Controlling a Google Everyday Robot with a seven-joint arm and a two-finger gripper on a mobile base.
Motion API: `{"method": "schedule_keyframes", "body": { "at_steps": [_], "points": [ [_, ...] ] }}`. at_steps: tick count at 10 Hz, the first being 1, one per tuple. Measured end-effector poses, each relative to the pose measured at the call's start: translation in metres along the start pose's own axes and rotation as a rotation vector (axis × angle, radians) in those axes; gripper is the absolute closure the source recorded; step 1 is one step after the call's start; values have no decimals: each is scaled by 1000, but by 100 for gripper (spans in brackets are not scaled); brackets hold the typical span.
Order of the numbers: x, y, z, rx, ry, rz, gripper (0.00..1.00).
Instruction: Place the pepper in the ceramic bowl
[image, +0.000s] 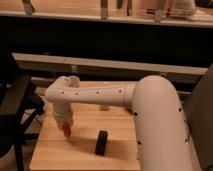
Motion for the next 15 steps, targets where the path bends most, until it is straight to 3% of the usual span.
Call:
{"method": "schedule_keyframes", "body": {
  "at_steps": [5, 7, 11, 15],
  "points": [
    [14, 43, -38, 10, 28, 51, 100],
    [23, 47, -45, 14, 38, 60, 100],
    [21, 97, -69, 42, 64, 115, 100],
    [33, 125, -88, 69, 93, 148, 100]
  ]
}}
